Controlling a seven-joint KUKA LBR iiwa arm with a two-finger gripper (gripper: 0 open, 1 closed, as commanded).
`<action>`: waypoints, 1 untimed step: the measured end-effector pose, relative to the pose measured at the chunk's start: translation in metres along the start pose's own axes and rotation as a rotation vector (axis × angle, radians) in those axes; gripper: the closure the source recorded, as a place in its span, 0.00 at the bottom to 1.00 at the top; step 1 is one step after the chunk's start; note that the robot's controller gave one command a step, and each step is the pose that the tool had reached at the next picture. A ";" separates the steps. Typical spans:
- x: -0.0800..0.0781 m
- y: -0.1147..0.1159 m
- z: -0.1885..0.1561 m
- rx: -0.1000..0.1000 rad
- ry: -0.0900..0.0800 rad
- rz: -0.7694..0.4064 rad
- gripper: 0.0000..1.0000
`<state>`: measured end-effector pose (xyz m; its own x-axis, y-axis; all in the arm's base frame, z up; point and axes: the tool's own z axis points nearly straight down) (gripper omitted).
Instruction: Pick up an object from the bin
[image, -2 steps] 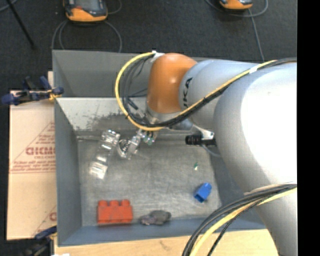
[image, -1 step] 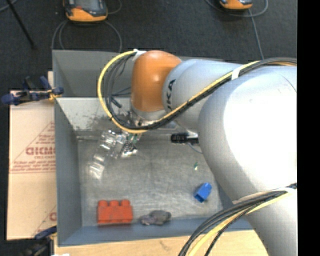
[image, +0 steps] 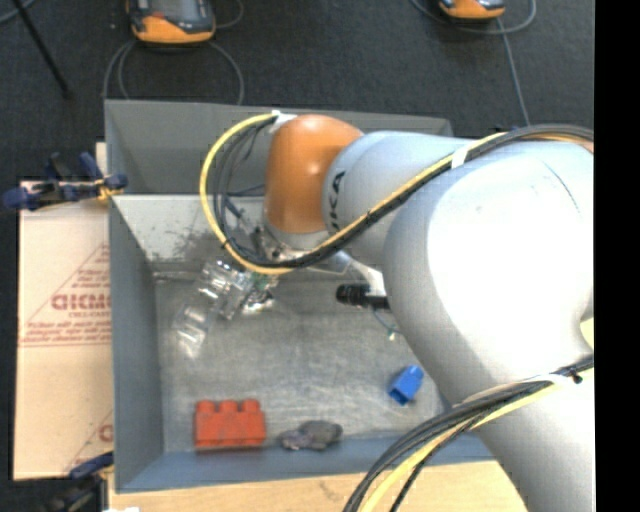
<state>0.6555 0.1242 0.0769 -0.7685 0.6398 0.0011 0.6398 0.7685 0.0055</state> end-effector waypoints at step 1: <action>0.009 0.004 0.000 -0.003 -0.010 0.096 0.00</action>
Offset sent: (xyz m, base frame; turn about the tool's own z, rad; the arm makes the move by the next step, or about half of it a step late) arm -0.0091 0.0098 -0.0069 0.1010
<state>0.6511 0.1327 0.0767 -0.7034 0.7107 -0.0085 0.7106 0.7035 0.0084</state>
